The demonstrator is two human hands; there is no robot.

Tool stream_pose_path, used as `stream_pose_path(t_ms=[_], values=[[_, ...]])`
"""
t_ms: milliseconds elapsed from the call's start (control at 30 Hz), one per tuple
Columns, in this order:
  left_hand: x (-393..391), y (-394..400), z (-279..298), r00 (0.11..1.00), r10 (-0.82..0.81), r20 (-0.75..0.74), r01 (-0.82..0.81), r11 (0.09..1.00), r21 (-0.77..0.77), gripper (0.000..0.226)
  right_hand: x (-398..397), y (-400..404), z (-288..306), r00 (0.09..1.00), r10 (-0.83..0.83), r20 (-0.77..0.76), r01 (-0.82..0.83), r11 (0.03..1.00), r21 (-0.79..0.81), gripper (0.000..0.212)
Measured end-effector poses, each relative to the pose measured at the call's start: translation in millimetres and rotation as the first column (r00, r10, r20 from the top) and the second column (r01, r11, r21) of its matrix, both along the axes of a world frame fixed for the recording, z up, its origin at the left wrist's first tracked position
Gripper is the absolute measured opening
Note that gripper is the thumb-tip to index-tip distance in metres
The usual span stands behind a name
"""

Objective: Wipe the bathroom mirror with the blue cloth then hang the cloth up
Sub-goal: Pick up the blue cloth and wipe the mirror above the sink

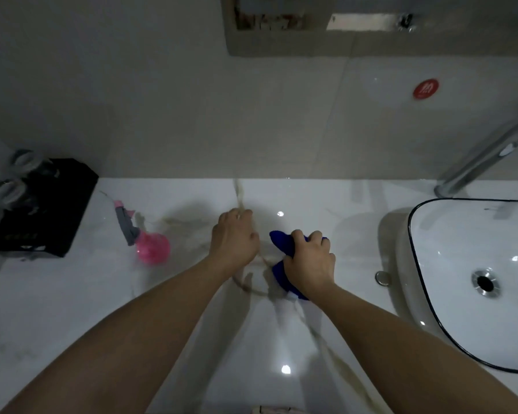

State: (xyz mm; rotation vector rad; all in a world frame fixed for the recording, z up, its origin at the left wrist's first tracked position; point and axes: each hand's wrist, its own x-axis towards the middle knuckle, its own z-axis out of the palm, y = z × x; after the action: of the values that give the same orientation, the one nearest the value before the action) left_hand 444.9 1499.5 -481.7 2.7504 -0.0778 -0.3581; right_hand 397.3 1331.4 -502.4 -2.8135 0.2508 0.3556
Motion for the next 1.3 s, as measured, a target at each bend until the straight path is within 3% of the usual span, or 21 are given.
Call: stream_pose_path(t_ms=[300, 533, 700, 900, 1133, 1300], values=[[57.9, 13.7, 98.1, 0.976, 0.044, 0.212, -0.03, 0.997, -0.073, 0.058, 66.1, 24.8, 90.3, 0.952, -0.036, 0.305, 0.025, 0.999, 0.04, 0.037], [97.3, 26.3, 160.9, 0.914, 0.068, 0.4, -0.024, 0.993, -0.113, 0.057, 112.7, 37.3, 153.8, 0.81, -0.053, 0.584, 0.002, 0.996, 0.087, 0.04], [120.7, 38.7, 196.3, 0.848, 0.081, 0.524, -0.061, 0.997, -0.056, 0.059, 143.9, 43.4, 188.9, 0.722, -0.084, 0.687, -0.003, 0.992, 0.124, 0.04], [146.8, 40.9, 230.7, 0.775, 0.123, 0.62, -0.083, 0.992, -0.093, 0.061, 177.9, 46.6, 223.4, 0.568, -0.121, 0.814, -0.008, 0.988, 0.152, 0.044], [164.5, 34.7, 236.2, 0.621, 0.096, 0.778, -0.083, 0.995, -0.057, 0.056, 208.0, 47.2, 243.1, 0.249, -0.002, 0.968, -0.104, 0.994, 0.029, 0.049], [177.0, 36.4, 228.3, 0.575, 0.179, 0.799, -0.137, 0.983, -0.123, 0.068, 232.2, 46.4, 231.0, 0.196, 0.136, 0.971, -0.137, 0.984, -0.11, 0.058]])
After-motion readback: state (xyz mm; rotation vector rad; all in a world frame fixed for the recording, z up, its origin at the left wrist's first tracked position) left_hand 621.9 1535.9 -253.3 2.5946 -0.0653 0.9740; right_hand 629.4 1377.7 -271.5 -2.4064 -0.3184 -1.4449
